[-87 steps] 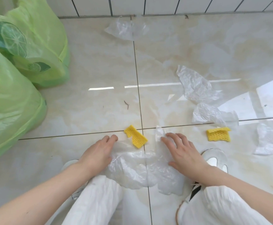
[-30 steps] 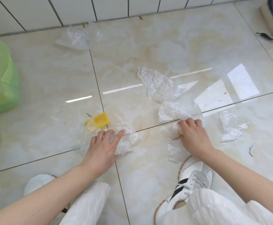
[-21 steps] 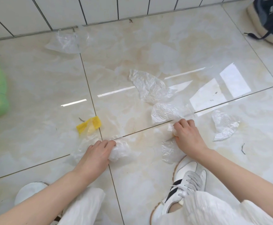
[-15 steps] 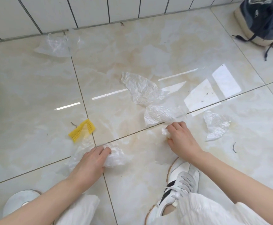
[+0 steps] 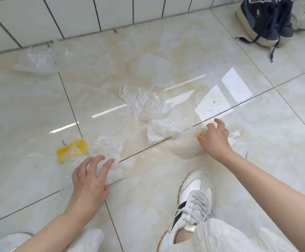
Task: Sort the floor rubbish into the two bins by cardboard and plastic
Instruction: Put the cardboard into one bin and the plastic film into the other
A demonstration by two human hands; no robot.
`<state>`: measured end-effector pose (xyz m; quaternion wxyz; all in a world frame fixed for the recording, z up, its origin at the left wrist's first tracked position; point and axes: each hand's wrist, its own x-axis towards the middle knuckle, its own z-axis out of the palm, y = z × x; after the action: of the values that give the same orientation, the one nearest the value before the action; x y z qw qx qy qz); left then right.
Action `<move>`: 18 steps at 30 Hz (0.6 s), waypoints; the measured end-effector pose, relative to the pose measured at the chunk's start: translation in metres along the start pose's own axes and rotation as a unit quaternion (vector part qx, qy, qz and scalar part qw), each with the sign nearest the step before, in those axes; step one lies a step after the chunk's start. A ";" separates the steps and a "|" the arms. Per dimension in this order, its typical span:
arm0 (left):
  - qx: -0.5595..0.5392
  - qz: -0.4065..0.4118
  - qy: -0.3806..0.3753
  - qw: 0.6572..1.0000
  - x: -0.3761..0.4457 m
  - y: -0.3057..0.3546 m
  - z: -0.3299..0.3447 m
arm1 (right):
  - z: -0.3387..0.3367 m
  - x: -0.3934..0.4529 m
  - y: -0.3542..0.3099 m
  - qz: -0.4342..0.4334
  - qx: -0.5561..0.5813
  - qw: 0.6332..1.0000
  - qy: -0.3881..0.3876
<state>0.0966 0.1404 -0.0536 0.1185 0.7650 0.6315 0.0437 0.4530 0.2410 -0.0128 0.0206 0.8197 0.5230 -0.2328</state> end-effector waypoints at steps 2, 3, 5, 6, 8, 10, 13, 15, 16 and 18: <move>0.011 -0.066 -0.026 0.997 0.000 0.000 0.000 | 0.004 0.008 0.007 0.038 -0.025 0.998 -0.031; 0.008 -0.090 -0.038 0.995 -0.001 0.000 0.000 | 0.006 0.010 0.010 0.060 -0.022 0.997 -0.047; 0.007 -0.114 -0.045 0.992 -0.001 -0.001 -0.002 | 0.011 0.011 0.016 0.073 -0.019 0.996 -0.056; 0.011 -0.117 -0.044 0.992 -0.001 -0.002 -0.004 | 0.013 0.010 0.017 0.061 -0.030 0.997 -0.048; 0.019 -0.126 -0.044 0.991 0.000 -0.004 -0.008 | 0.018 0.007 0.018 0.026 -0.049 0.998 -0.021; 0.006 -0.159 -0.063 0.985 0.004 -0.006 -0.012 | 0.023 0.004 0.019 -0.006 -0.059 0.998 0.007; -0.060 -0.209 -0.104 0.970 0.011 -0.012 -0.013 | 0.031 0.000 0.019 -0.046 -0.093 0.994 0.044; -0.069 -0.197 -0.126 0.970 0.011 -0.015 -0.012 | 0.032 -0.002 0.018 -0.053 -0.092 0.993 0.052; -0.062 -0.181 -0.135 0.972 0.010 -0.015 -0.012 | 0.032 -0.003 0.016 -0.053 -0.085 0.994 0.049; -0.034 -0.141 -0.137 0.980 0.006 -0.014 -0.010 | 0.029 -0.004 0.013 -0.057 -0.069 0.996 0.032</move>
<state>0.0823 0.1504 -0.0476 0.2347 0.6625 0.7090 -0.0576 0.4523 0.2236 -0.0399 0.0467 0.7925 0.5837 -0.1704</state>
